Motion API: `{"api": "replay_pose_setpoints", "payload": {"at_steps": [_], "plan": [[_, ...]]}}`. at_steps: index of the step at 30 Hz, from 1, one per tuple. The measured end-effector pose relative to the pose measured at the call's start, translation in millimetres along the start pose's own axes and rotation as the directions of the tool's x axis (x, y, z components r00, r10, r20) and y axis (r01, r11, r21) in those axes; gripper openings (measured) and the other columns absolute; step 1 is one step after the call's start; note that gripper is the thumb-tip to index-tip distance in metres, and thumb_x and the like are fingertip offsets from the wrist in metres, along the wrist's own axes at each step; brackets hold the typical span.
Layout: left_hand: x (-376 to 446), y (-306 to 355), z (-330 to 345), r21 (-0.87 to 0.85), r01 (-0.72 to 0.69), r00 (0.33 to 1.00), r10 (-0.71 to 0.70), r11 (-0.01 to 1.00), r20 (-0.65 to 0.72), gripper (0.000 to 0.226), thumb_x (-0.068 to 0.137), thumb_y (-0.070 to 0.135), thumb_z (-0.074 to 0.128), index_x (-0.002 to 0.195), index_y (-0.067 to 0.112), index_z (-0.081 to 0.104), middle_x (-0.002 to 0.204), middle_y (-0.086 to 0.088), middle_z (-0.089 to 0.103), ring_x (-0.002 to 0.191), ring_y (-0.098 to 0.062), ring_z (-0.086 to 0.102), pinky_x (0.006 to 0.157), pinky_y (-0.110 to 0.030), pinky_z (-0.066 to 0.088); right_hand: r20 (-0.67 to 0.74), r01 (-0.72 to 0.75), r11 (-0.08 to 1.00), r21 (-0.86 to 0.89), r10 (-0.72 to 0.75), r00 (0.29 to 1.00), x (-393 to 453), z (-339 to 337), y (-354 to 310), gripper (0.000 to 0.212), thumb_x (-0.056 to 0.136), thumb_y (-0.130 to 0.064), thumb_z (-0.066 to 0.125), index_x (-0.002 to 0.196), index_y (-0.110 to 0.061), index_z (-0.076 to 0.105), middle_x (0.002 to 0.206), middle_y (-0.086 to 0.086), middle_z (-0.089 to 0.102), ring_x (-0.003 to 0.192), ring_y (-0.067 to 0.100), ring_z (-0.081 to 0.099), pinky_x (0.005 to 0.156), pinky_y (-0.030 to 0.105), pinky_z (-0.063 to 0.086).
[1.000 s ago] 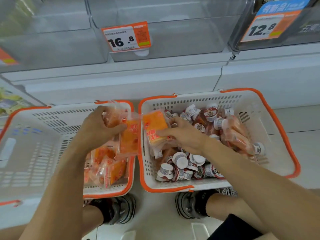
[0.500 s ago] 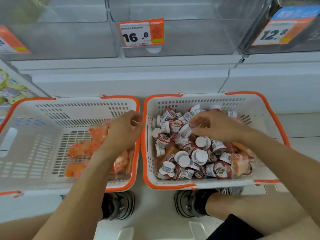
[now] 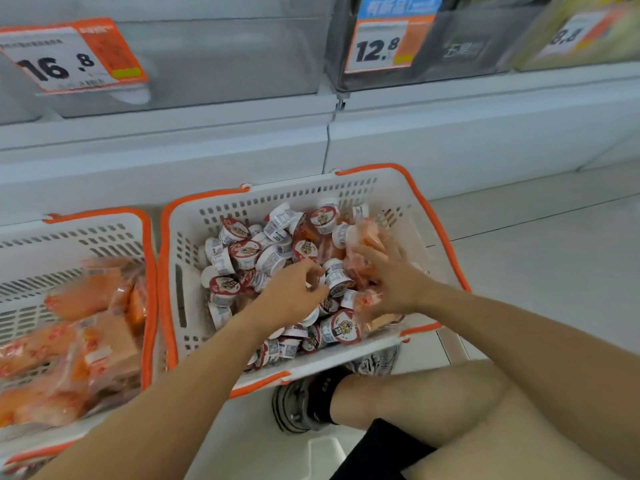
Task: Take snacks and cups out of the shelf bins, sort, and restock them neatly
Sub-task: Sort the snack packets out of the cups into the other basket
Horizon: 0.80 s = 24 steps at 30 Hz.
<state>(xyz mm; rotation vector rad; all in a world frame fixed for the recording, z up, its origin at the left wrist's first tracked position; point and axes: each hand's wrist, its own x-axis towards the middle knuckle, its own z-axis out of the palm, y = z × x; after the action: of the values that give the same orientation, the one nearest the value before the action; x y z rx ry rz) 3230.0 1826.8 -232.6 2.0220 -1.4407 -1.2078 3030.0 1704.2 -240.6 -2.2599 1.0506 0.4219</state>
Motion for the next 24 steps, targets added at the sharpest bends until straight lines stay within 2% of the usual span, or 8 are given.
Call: {"api": "replay_pose_setpoints", "payload": {"at_steps": [2,4,8,13,16,19,22,24], "plan": [[12,6,10,-0.028,0.055,0.997,-0.054,0.998,0.063,0.04,0.097,0.038,0.059,0.13,0.017,0.051,0.112,0.002,0.06,0.096,-0.016,0.06,0.076,-0.026,0.044,0.062,0.008,0.999,0.043,-0.011,0.998,-3,-4,6,0.133,0.061,-0.05,0.092,0.16,-0.035,0.004,0.168,-0.001,0.0,0.152,0.029,0.012,0.12,0.047,0.024],[19,15,23,-0.058,0.092,0.982,-0.081,0.994,0.169,0.044,0.094,0.048,0.061,0.124,0.016,0.052,0.102,0.002,0.061,0.086,-0.015,0.06,0.071,-0.028,0.047,0.061,0.008,0.997,0.078,-0.012,0.998,-2,-10,14,0.132,0.063,-0.051,0.092,0.161,-0.032,0.004,0.164,-0.006,0.017,0.146,0.022,0.028,0.114,0.035,0.031],[26,31,60,-0.05,0.067,0.984,-0.058,0.996,0.168,0.052,0.083,0.057,0.071,0.109,0.014,0.058,0.083,0.008,0.057,0.07,-0.007,0.051,0.057,-0.024,0.036,0.086,-0.042,0.977,0.21,0.025,0.996,3,-24,31,0.078,0.067,-0.044,0.091,0.134,-0.026,0.056,0.112,-0.017,0.057,0.11,0.016,0.056,0.082,0.021,0.043],[26,31,76,-0.139,0.07,0.997,-0.075,0.988,-0.032,0.038,0.078,0.027,0.08,0.11,0.015,0.063,0.079,0.014,0.056,0.067,0.0,0.052,0.052,-0.011,0.038,0.163,-0.104,0.984,0.143,0.081,0.983,14,-32,48,0.069,0.07,-0.046,0.087,0.126,-0.019,0.057,0.118,-0.006,0.06,0.107,0.018,0.058,0.09,0.032,0.05],[21,27,60,-0.258,0.106,0.989,-0.128,0.96,-0.069,0.026,0.083,0.018,0.076,0.106,0.02,0.064,0.079,0.006,0.064,0.06,-0.002,0.057,0.052,-0.012,0.047,0.033,-0.088,0.961,0.261,0.082,0.996,25,-50,48,0.069,0.073,-0.043,0.085,0.129,-0.021,0.052,0.114,-0.007,0.058,0.098,0.01,0.059,0.08,0.025,0.049],[16,17,32,-0.449,0.088,0.98,-0.157,0.889,-0.118,0.02,0.088,0.013,0.073,0.105,0.019,0.065,0.082,-0.01,0.065,0.053,-0.003,0.057,0.05,-0.015,0.049,-0.161,-0.047,0.971,0.235,0.086,0.983,44,-60,45,0.072,0.075,-0.042,0.084,0.134,-0.016,0.049,0.113,-0.005,0.057,0.1,0.014,0.058,0.083,0.029,0.05],[14,7,13,-0.577,0.11,0.971,-0.212,0.809,-0.112,0.019,0.088,0.014,0.073,0.106,0.019,0.068,0.097,-0.01,0.073,0.082,-0.022,0.072,0.075,-0.037,0.062,-0.161,-0.077,0.979,0.189,0.108,0.981,67,-60,50,0.081,0.07,-0.04,0.089,0.132,-0.014,0.043,0.114,-0.001,0.054,0.101,0.017,0.057,0.076,0.026,0.048],[12,2,9,-0.601,0.115,0.971,-0.218,0.791,-0.101,0.019,0.089,0.013,0.072,0.107,0.016,0.068,0.097,-0.004,0.075,0.088,-0.021,0.074,0.079,-0.036,0.062,-0.061,-0.15,0.977,0.154,0.161,0.985,81,-52,56,0.091,0.065,-0.039,0.091,0.135,-0.018,0.037,0.117,-0.001,0.053,0.107,0.02,0.057,0.082,0.03,0.05]]}}
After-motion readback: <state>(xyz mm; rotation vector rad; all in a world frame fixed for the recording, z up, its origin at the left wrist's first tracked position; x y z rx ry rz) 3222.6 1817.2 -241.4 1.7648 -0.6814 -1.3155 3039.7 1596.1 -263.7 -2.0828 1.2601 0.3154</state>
